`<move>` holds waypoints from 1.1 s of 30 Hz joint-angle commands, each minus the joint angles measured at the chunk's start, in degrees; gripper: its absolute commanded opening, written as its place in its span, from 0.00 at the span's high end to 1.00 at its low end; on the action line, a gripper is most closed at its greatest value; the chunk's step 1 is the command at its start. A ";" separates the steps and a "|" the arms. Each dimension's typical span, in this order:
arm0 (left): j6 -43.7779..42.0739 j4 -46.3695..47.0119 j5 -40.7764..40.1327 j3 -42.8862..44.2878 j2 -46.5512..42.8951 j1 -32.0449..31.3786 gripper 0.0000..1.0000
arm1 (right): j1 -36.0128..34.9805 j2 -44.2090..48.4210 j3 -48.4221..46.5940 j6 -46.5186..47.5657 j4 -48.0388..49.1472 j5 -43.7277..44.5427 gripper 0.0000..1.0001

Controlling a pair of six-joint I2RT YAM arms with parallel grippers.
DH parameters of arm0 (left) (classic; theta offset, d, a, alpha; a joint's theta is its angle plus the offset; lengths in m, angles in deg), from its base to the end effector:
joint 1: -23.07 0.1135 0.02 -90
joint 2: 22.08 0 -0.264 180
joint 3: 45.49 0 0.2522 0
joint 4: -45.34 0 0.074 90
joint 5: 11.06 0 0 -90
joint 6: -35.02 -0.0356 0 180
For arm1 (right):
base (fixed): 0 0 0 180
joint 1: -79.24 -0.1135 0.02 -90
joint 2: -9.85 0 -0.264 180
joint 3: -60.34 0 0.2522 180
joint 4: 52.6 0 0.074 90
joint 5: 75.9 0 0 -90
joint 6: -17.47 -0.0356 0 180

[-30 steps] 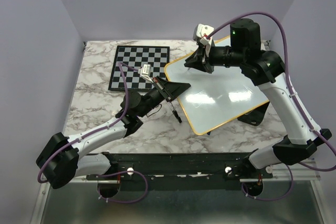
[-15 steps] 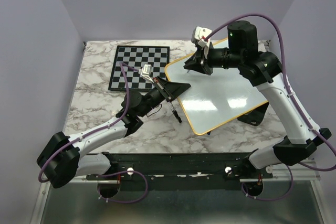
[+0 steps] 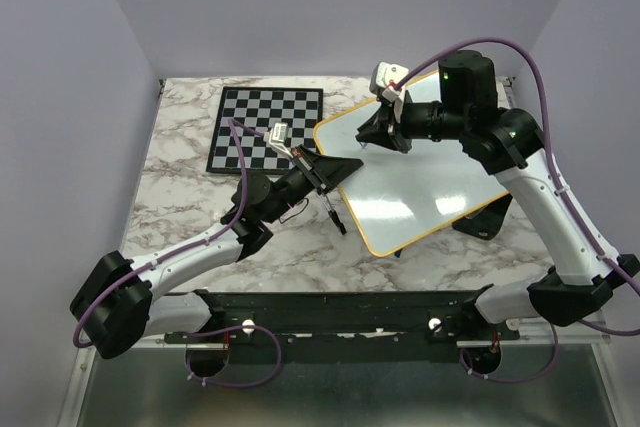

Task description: Write a sentence on the whiteboard

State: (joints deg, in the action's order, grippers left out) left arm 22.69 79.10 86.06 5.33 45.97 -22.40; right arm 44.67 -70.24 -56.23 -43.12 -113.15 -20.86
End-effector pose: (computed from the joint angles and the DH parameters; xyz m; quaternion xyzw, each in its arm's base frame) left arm 0.1841 -0.1934 0.3148 -0.1177 0.5873 -0.7211 0.3481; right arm 0.2120 0.1709 0.4814 -0.5626 0.5921 0.2751 0.5071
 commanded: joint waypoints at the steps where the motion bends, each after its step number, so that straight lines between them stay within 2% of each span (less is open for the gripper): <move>1: 3.81 14.79 -1.49 3.37 -1.78 0.12 1.00 | -0.41 1.17 1.55 0.47 -3.40 2.43 1.00; 18: 4.42 15.14 -0.96 3.28 -1.26 0.03 1.00 | 0.55 -3.66 -5.12 -1.81 0.82 8.94 1.00; 33: 4.68 14.61 -1.84 2.23 -1.96 0.47 1.00 | 0.64 -0.94 -3.63 -2.25 -2.08 1.21 1.00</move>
State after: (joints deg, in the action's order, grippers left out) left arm 23.93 79.34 86.01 5.33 46.41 -22.33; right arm 44.85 -73.37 -60.75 -44.67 -113.04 -16.88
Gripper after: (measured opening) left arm 0.104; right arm 0.160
